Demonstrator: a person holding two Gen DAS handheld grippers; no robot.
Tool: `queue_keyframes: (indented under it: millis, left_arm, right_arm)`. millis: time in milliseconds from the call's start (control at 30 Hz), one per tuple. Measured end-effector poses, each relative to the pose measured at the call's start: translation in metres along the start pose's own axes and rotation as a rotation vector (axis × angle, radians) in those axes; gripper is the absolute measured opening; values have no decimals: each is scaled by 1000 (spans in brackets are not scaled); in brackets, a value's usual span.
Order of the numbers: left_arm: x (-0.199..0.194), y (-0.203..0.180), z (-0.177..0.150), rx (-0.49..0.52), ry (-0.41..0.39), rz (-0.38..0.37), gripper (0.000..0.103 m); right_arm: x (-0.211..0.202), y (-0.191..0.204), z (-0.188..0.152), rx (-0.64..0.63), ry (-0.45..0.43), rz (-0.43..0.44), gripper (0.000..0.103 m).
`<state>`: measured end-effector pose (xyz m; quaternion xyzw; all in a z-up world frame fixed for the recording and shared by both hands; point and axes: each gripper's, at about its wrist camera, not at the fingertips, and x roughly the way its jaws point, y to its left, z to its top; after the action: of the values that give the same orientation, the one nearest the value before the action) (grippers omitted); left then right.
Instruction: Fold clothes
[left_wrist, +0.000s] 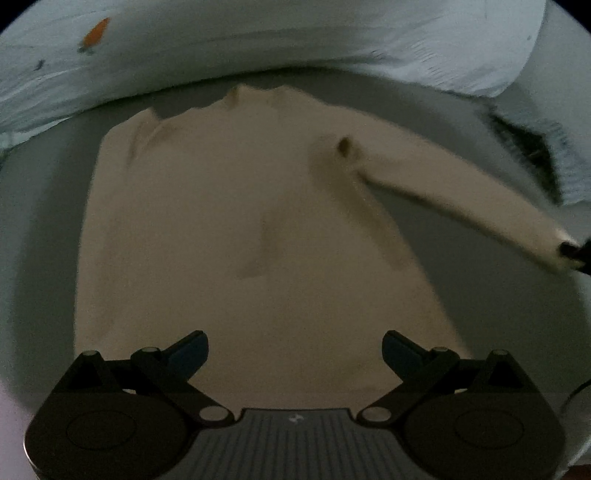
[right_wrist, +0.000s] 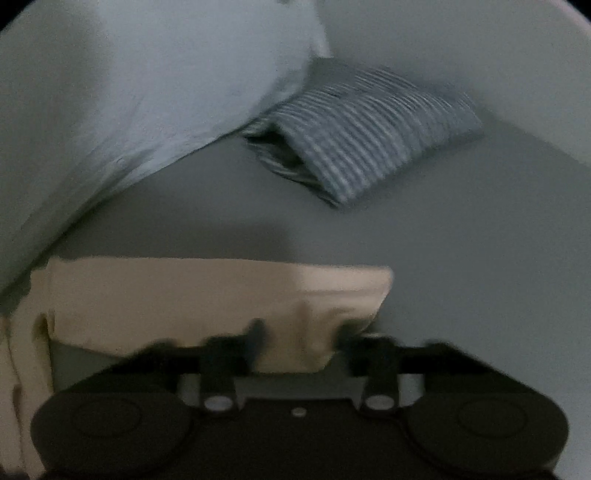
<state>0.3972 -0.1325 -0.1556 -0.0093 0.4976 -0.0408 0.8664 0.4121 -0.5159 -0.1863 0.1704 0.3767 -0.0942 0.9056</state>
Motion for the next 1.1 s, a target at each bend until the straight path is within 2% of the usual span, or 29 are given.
queue_keyframes:
  millis: [133,300,400,500,567,667,733,833,933,1033,1100]
  left_arm:
    - [-13,-5,26,-39,-47,-122,100]
    - [0,-10,42,-86,0,-232,100]
    - [7,-12,52,-114,29,-299,100]
    - [15,-15,61,-143,57,-365,98]
    - [23,-13,63,-188,82,-384,98]
    - [35,-5,60,-267,145,-381,79]
    - [43,2,60,-313,184,-381,78]
    - [40,15,56,-374,181,-400,78]
    - [35,27,45,-418,176,-388,79]
    - [37,36,36,-438,194,-369,79]
    - [38,40,31,-449,202,-363,79]
  right_arm:
    - [-15,42,-2,-230,-48,120,8]
    - [-46,116,-34,-534,-52,338,7]
    - [-62,146,-56,-569,-7,454,7]
    - [-72,166,-74,-648,18,522,7]
    - [-76,173,-79,-700,13,530,7]
    - [-79,175,-78,-698,14,550,7]
    - [-81,175,-78,-701,-3,532,7]
    - [-81,172,-78,-689,-19,493,7]
    - [-79,171,-77,-668,14,482,8]
    - [-75,172,-83,-694,56,474,16]
    - [-75,175,-91,-738,70,487,32]
